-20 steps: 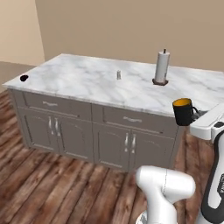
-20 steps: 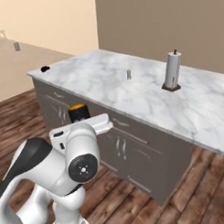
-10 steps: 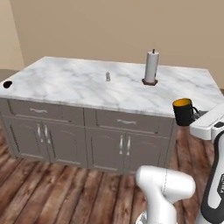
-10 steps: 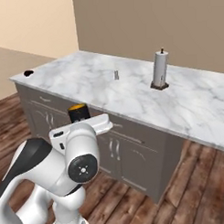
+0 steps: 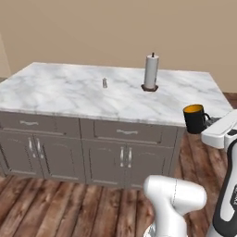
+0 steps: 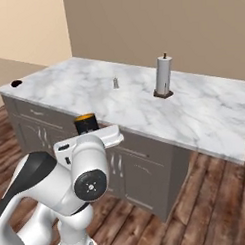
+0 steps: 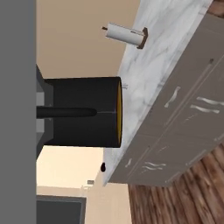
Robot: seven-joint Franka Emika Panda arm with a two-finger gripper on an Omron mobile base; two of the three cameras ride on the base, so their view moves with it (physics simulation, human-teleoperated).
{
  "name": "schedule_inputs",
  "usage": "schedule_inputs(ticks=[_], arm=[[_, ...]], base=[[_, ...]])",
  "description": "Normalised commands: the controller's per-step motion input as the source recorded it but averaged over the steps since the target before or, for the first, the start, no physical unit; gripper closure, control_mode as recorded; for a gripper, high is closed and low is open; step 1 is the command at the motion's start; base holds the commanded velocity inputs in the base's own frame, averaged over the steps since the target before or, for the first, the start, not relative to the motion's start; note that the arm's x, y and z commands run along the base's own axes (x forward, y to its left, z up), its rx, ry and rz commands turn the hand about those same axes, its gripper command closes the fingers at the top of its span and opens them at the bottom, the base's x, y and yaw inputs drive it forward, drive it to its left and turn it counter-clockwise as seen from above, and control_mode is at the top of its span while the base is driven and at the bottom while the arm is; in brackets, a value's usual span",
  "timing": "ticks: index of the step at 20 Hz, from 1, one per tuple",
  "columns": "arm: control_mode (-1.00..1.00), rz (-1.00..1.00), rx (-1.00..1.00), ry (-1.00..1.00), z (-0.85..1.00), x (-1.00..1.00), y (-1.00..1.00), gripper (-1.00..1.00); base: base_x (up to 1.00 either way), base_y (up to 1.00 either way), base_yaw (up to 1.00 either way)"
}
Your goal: Open the cabinet directly in front. Then move the liquor and the mug to the dining counter with the candle on it.
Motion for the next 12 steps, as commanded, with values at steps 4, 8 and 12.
schedule_inputs(ticks=[4, 8, 12], arm=[[1.0, 0.0, 0.0, 0.0, 0.0, 0.0, 0.0, 1.0], [1.0, 0.0, 0.0, 0.0, 0.0, 0.0, 0.0, 1.0], [1.0, 0.0, 0.0, 0.0, 0.0, 0.0, 0.0, 1.0]], base=[[0.47, 0.01, -0.13], [0.5, 0.0, -0.11], [0.49, 0.0, -0.11]])
